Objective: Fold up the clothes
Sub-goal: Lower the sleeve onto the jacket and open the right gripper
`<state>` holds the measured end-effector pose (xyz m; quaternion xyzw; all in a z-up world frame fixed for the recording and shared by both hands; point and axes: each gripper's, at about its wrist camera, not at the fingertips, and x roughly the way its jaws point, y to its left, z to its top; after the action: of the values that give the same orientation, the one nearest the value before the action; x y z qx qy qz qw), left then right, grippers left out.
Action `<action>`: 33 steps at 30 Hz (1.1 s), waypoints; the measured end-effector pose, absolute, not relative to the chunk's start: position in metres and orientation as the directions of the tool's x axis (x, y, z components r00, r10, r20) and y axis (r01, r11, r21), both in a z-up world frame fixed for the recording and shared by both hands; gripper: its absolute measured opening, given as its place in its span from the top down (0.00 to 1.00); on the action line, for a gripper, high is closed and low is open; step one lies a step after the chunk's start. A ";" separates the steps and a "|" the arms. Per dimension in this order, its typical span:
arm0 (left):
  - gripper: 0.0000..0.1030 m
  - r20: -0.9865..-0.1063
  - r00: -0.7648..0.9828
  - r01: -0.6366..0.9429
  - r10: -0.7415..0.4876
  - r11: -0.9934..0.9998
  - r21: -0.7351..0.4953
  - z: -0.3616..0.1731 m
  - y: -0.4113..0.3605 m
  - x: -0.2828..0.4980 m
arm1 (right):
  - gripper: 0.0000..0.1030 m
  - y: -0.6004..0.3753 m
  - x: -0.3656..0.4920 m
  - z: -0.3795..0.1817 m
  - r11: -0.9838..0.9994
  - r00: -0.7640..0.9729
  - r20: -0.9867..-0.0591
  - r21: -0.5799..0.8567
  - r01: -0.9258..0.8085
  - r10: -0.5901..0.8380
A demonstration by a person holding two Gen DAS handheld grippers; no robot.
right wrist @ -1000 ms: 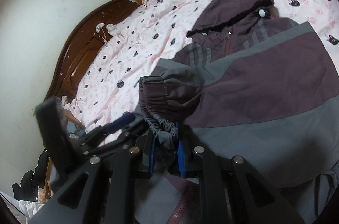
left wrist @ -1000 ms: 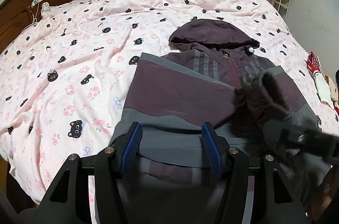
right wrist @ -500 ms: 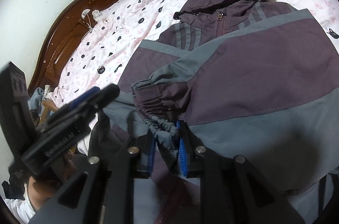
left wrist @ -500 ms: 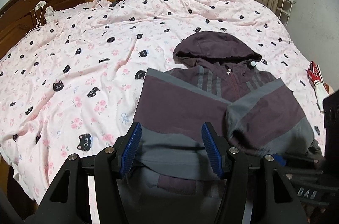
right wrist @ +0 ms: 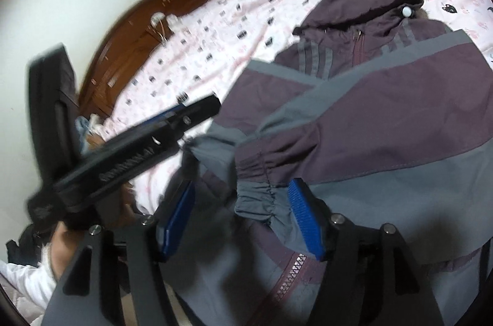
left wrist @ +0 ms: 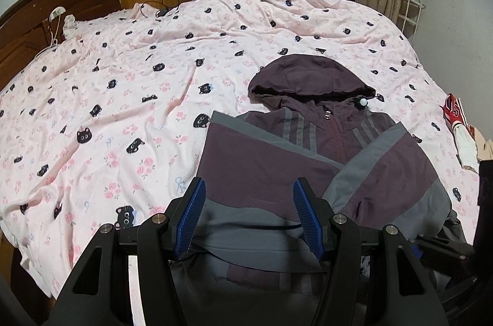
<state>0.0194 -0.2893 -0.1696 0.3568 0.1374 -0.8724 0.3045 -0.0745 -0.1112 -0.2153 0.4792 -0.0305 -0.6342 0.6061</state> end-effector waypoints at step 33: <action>0.35 -0.818 -0.489 0.486 -0.304 -0.873 0.034 -0.224 -0.254 -0.020 | 0.38 -0.066 -0.136 -0.233 -0.478 0.048 -0.696 0.539 0.693 -0.717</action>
<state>-0.0201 -0.2537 -0.2243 0.4500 0.1011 -0.8568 0.2306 -0.1355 -0.0662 -0.2330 0.5126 -0.0113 -0.6899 0.5110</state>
